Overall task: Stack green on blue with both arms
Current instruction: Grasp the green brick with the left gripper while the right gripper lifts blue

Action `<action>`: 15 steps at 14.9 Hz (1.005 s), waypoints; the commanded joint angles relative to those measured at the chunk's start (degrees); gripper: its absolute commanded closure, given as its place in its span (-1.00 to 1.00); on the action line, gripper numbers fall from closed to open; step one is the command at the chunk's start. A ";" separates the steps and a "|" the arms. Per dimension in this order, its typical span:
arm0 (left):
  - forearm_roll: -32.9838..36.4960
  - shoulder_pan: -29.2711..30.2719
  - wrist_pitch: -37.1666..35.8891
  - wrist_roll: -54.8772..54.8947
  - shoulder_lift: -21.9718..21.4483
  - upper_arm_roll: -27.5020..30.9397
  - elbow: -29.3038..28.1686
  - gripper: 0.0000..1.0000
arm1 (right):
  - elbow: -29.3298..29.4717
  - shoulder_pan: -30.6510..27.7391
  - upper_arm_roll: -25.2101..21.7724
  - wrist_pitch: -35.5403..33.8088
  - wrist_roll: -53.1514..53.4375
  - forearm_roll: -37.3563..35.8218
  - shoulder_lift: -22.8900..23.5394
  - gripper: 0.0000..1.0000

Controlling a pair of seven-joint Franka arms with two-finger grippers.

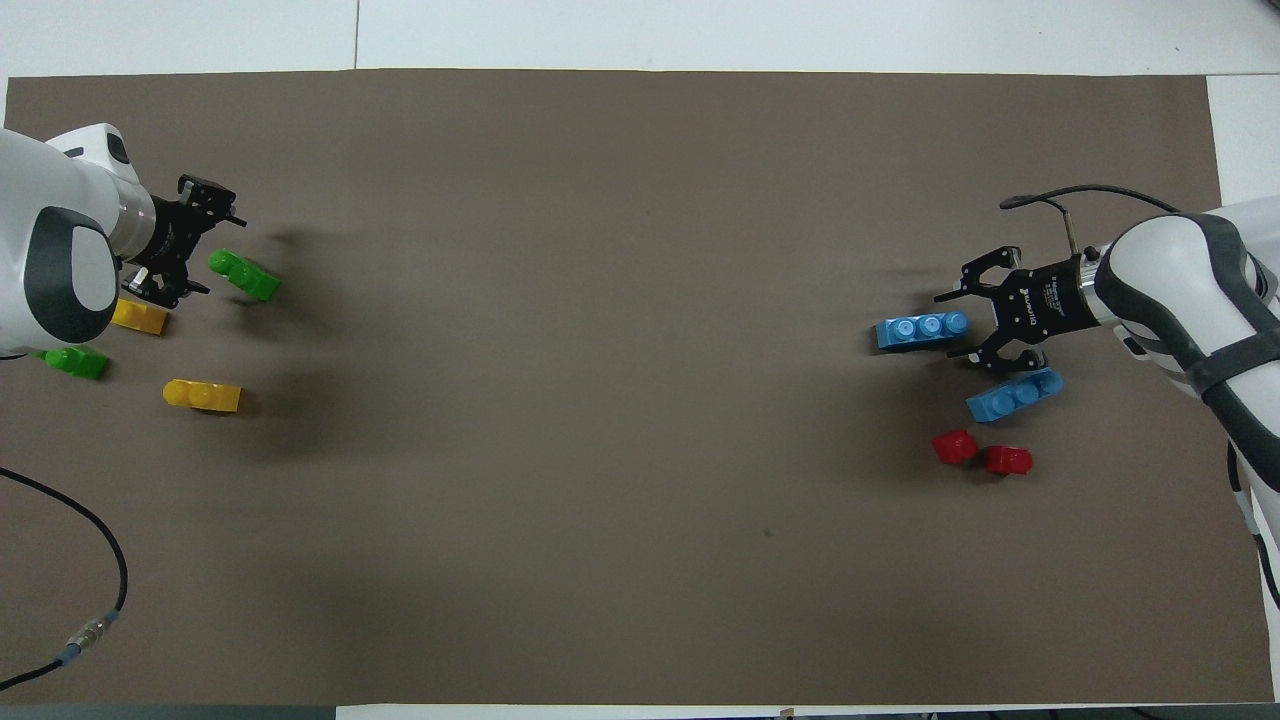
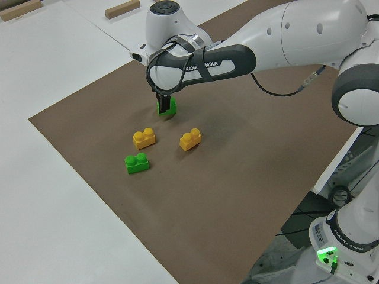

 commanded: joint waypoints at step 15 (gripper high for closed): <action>1.17 0.21 4.04 -1.19 -0.32 -0.06 -2.37 1.00 | 20.85 12.05 0.64 -14.53 20.65 0.15 -2.53 1.00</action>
